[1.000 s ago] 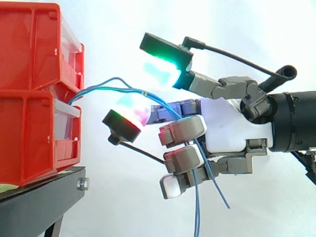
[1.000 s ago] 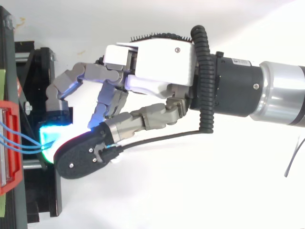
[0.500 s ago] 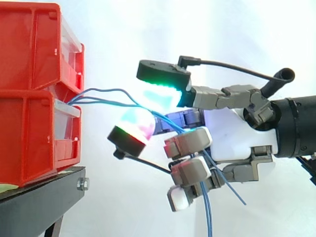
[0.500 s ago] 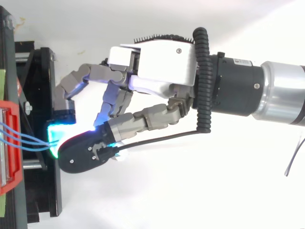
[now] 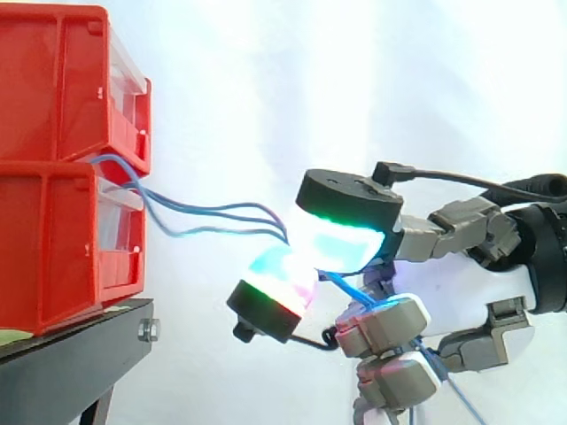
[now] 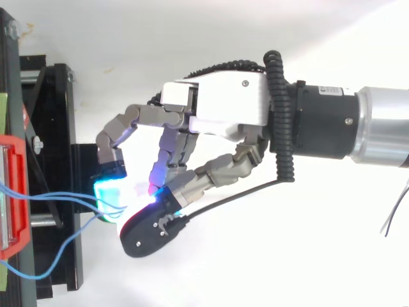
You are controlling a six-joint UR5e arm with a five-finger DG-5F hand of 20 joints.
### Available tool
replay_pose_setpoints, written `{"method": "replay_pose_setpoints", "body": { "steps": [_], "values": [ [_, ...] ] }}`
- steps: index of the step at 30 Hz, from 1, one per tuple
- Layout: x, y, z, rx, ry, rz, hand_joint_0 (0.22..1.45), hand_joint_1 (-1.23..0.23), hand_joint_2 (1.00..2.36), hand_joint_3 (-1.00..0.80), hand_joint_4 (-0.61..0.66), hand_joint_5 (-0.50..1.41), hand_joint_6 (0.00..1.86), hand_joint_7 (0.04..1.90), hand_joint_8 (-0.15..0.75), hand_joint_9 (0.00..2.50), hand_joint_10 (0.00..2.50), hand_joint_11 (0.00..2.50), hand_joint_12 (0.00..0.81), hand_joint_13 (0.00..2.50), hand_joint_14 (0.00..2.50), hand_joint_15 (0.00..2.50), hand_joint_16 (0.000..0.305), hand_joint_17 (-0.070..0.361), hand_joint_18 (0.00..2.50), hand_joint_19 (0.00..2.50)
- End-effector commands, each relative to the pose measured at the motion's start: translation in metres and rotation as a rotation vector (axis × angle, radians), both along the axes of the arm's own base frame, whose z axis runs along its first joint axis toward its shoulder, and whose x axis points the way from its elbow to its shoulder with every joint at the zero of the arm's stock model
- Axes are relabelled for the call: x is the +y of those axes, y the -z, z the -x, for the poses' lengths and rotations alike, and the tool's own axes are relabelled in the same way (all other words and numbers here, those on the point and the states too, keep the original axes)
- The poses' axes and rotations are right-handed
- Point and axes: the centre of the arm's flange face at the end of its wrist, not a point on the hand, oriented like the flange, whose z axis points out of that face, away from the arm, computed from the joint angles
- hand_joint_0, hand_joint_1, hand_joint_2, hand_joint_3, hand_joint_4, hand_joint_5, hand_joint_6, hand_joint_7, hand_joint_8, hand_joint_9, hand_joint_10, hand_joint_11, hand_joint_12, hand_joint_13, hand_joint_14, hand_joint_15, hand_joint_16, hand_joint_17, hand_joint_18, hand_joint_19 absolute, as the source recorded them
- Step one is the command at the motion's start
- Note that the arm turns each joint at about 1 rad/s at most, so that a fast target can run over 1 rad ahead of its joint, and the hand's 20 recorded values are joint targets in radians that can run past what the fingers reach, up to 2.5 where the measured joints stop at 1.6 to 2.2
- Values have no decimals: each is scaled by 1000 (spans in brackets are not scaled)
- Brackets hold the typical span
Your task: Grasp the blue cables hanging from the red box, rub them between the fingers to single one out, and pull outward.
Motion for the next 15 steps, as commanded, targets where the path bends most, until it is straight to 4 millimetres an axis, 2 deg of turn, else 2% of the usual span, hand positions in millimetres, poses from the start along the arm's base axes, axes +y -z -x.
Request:
{"method": "replay_pose_setpoints", "body": {
  "steps": [1,4,7,11,15],
  "values": [
    [1,1,0,3,-10,-2,816,-868,1000,-500,-307,-174,933,1079,197,1322,17,1390,324,1236,32,954,48,107,871,640],
    [1,1,0,4,-10,-3,807,-870,1000,-500,-311,-172,934,1067,188,1336,18,1387,319,1245,31,955,47,106,882,629],
    [1,1,0,4,-10,-5,769,-870,1000,-500,-261,-163,932,1063,190,1348,18,1403,316,1257,32,960,47,105,897,627],
    [1,1,0,4,-10,-5,667,-843,1000,-500,-71,-149,917,952,211,1360,18,1401,326,1263,32,973,47,106,892,648],
    [1,1,0,4,-9,-6,555,-762,1000,-500,-17,-144,900,958,237,1371,17,1403,351,1279,30,980,51,115,897,672]
  ]
}}
